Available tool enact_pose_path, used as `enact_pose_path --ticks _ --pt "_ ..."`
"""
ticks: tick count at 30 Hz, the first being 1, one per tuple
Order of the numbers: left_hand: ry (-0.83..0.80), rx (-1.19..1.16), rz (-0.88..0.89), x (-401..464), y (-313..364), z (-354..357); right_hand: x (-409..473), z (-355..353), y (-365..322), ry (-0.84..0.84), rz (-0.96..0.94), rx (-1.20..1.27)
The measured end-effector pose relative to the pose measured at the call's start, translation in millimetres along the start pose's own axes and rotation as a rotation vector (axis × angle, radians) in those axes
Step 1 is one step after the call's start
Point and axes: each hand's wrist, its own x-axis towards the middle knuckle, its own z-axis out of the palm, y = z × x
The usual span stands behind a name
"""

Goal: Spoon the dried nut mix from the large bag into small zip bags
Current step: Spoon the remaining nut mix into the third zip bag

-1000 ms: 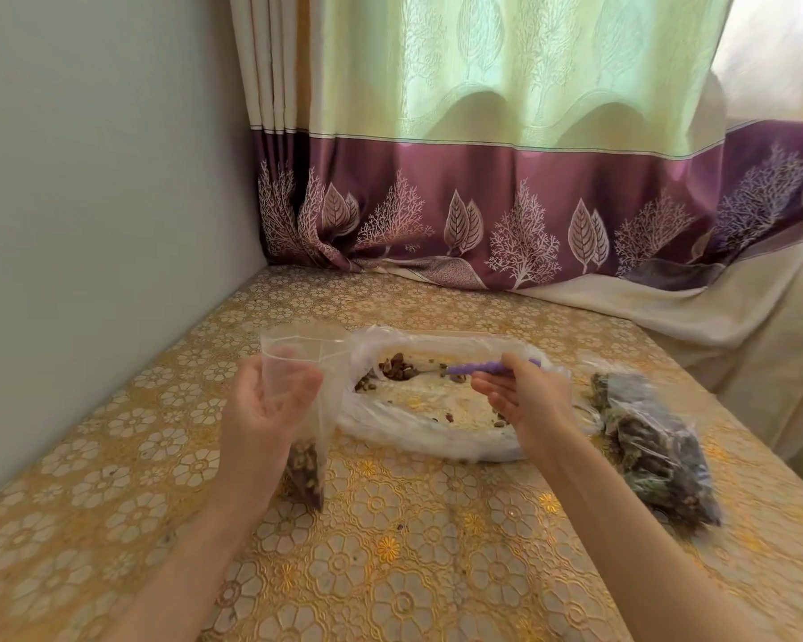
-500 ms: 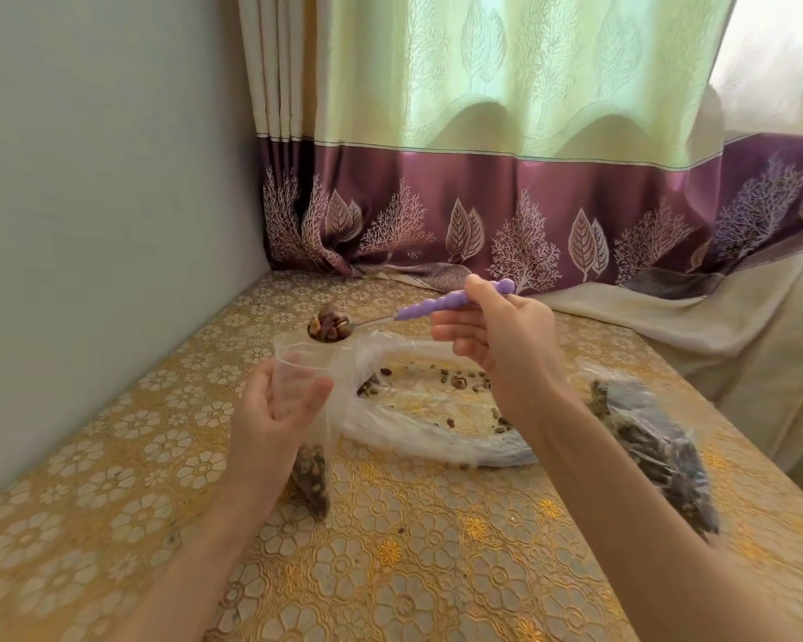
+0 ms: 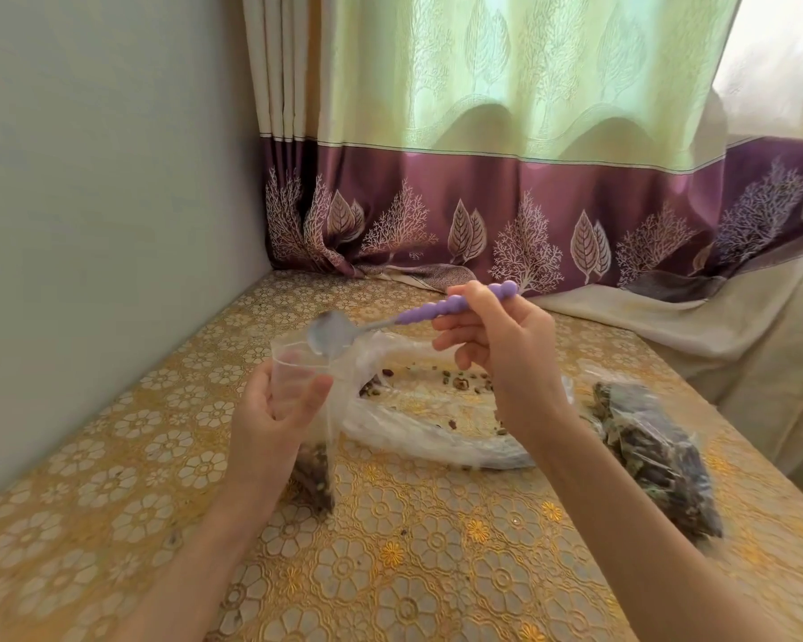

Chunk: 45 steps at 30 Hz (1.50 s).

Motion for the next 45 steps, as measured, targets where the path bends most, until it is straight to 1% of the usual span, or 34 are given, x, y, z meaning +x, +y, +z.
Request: enact_pose_path --ticks 2,5,7,9,12,15,19,27,34,37,42,45 --pt "-0.003 0.002 -0.011 -0.7 -0.1 -0.1 0.7 -6.2 4.8 0.104 -0.005 0.039" --pt "-0.006 0.031 -0.018 -3.0 -0.2 0.5 2.0 -16.6 14.2 0.218 0.011 0.061" --pt "0.002 0.031 -0.028 -3.7 -0.4 1.0 3.4 -25.3 22.0 0.299 0.028 0.033" --pt "0.009 0.026 -0.037 -3.7 -0.5 0.9 5.0 -34.4 30.8 0.35 0.063 -0.054" --pt "0.018 0.037 -0.039 -4.2 0.3 0.8 5.4 -44.9 45.6 0.327 0.13 -0.273" --pt "0.015 0.031 -0.037 -4.4 0.6 0.5 3.4 -47.7 57.8 0.284 0.118 -0.435" --pt "-0.004 0.015 -0.038 -4.4 -0.3 0.5 3.6 -43.3 67.4 0.295 0.075 -0.517" --pt "-0.015 0.022 -0.026 -3.9 -0.6 0.8 9.9 -18.3 84.7 0.279 0.081 -0.398" --pt "-0.006 0.024 -0.015 -2.4 -0.6 -0.1 15.6 6.4 102.0 0.335 0.141 -0.259" --pt "-0.007 0.026 -0.016 -2.5 -0.2 0.2 16.6 7.3 106.0 0.388 0.161 -0.215" --pt "0.003 0.036 -0.017 -2.0 -0.3 0.4 17.9 4.0 111.0 0.468 0.272 -0.088" --pt "0.007 0.038 -0.022 -2.2 -1.0 0.1 17.9 0.9 112.9 0.462 0.377 -0.021"
